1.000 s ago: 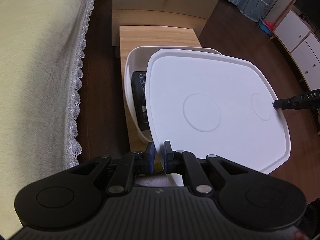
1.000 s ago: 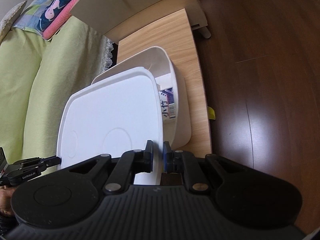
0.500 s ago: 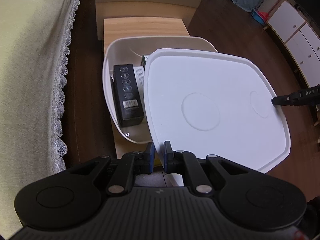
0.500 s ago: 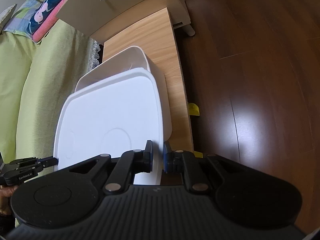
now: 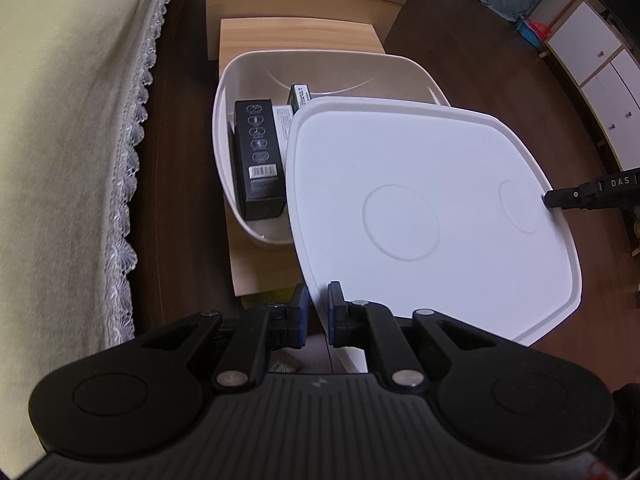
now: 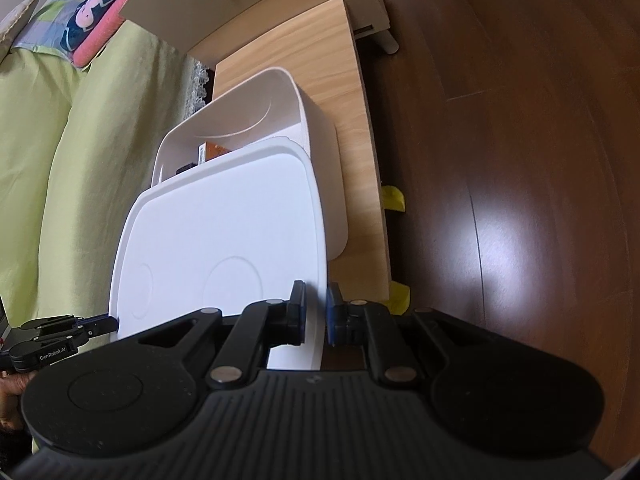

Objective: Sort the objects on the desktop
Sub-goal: 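Lower the white lid with both grippers onto the basin's rim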

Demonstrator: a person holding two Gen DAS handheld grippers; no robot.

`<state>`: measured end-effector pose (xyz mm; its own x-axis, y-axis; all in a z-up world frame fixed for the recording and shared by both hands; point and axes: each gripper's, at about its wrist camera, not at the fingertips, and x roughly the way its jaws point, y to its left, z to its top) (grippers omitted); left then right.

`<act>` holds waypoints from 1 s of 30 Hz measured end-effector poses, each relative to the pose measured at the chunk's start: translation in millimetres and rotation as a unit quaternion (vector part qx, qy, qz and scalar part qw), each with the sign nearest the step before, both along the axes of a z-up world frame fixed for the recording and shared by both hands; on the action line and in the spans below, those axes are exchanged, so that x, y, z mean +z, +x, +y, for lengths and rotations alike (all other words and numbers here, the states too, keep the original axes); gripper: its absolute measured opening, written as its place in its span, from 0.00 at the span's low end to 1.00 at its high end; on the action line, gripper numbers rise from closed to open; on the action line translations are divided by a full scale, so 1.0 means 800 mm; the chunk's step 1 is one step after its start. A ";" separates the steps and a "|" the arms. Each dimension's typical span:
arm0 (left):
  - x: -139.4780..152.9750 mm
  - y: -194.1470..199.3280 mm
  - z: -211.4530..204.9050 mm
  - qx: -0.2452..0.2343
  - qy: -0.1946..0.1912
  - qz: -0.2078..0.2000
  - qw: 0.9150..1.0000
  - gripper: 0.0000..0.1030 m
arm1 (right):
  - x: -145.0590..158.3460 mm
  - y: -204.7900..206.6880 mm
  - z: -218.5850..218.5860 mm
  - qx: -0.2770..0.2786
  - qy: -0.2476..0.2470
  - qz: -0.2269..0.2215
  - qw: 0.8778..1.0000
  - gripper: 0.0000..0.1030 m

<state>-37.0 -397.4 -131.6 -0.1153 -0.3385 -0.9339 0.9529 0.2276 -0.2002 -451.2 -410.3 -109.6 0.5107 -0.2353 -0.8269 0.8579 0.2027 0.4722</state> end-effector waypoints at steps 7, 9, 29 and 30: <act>0.004 0.000 0.021 0.008 0.008 -0.008 1.000 0.07 | -0.007 0.009 0.011 0.015 0.008 -0.002 1.000 0.09; 0.005 0.000 0.025 0.010 0.010 -0.011 1.000 0.07 | -0.009 0.011 0.014 0.017 0.011 -0.003 1.000 0.10; 0.007 0.026 -0.017 0.005 0.009 -0.024 1.000 0.07 | -0.006 0.028 -0.024 0.016 -0.008 -0.010 1.000 0.10; 0.005 0.028 -0.022 0.004 0.009 -0.025 1.000 0.07 | -0.006 0.030 -0.029 0.015 -0.010 -0.010 1.000 0.10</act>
